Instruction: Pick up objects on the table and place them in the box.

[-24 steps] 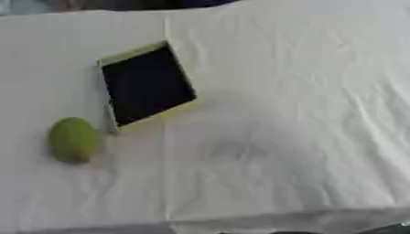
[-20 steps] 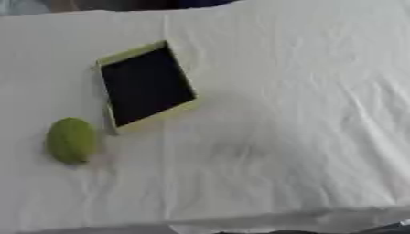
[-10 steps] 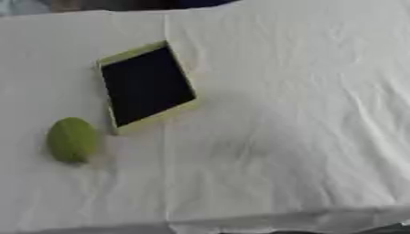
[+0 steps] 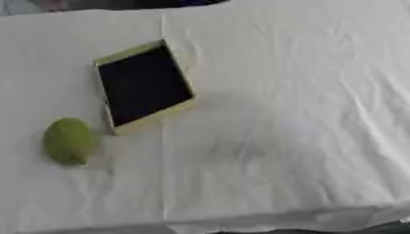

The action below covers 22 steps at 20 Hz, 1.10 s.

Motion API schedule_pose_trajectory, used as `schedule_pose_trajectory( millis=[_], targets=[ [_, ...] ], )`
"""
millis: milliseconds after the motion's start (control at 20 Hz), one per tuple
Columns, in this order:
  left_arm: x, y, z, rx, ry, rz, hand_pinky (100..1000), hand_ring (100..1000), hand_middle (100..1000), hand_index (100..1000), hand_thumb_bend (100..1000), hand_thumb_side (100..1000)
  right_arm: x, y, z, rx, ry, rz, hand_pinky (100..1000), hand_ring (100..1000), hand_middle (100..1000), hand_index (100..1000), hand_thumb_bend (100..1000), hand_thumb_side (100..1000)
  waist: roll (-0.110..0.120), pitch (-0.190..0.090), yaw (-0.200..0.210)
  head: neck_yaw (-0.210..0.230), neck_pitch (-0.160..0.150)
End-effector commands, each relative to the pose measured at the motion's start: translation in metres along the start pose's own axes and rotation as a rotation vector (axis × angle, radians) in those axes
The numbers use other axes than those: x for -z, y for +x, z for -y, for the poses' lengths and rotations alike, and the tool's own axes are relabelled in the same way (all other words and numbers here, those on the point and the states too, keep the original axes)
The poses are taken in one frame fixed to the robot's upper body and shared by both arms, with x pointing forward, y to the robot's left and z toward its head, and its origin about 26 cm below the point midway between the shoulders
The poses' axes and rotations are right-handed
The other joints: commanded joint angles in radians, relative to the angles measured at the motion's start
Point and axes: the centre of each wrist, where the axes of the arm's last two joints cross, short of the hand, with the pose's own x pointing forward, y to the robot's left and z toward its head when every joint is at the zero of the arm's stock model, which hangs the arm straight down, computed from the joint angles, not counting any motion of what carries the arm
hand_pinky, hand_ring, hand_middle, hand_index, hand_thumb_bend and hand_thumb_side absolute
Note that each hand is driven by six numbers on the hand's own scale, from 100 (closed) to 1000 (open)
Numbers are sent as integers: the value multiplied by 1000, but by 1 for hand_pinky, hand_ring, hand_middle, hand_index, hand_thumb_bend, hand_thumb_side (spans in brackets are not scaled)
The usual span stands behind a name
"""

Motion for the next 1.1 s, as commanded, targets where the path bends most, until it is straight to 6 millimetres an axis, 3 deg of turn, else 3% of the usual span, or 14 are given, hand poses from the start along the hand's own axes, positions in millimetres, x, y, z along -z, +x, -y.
schedule_pose_trajectory(
  millis=[50,550,1100],
  targets=[
    [6,10,5,70,-108,22,792,771,782,873,665,100,7,8,3,-22,31,21,885,736,580,837,100,591,-1,-15,-1,2,-4],
    [23,32,43,144,-366,76,824,816,805,876,759,100,7,8,2,-19,32,21,886,737,580,837,100,592,-3,-15,-5,2,-8],
    [35,34,59,117,-581,50,798,828,799,869,735,100,7,7,1,-13,34,15,887,737,580,837,100,593,0,-15,-12,4,-9]
  ],
)
